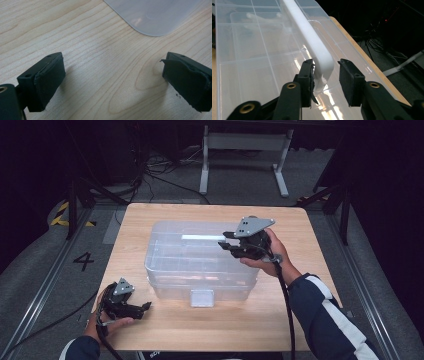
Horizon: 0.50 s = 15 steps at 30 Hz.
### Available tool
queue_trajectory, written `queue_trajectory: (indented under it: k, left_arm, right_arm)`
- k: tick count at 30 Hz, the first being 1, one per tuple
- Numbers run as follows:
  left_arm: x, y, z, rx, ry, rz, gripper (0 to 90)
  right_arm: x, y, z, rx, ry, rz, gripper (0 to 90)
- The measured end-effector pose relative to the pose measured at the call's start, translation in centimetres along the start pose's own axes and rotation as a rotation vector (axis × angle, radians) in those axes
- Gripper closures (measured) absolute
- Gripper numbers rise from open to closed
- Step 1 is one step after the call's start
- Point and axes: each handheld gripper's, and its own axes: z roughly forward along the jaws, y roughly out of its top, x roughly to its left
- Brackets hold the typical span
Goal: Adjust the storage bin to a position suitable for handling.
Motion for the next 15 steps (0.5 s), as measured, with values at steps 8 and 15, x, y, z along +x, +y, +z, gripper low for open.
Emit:
queue_trajectory:
  k: [8, 15]
  left_arm:
    - [0.01, 0.01, -0.02, 0.003, -0.001, 0.0, 4.9]
    - [-0.05, -0.09, -0.23, -0.014, -0.007, -0.009, 10.9]
  right_arm:
    - [0.36, 0.51, 0.49, 0.011, 0.0, -0.013, 73.5]
    - [0.17, 0.65, 0.51, 0.019, 0.01, -0.004, 74.0]
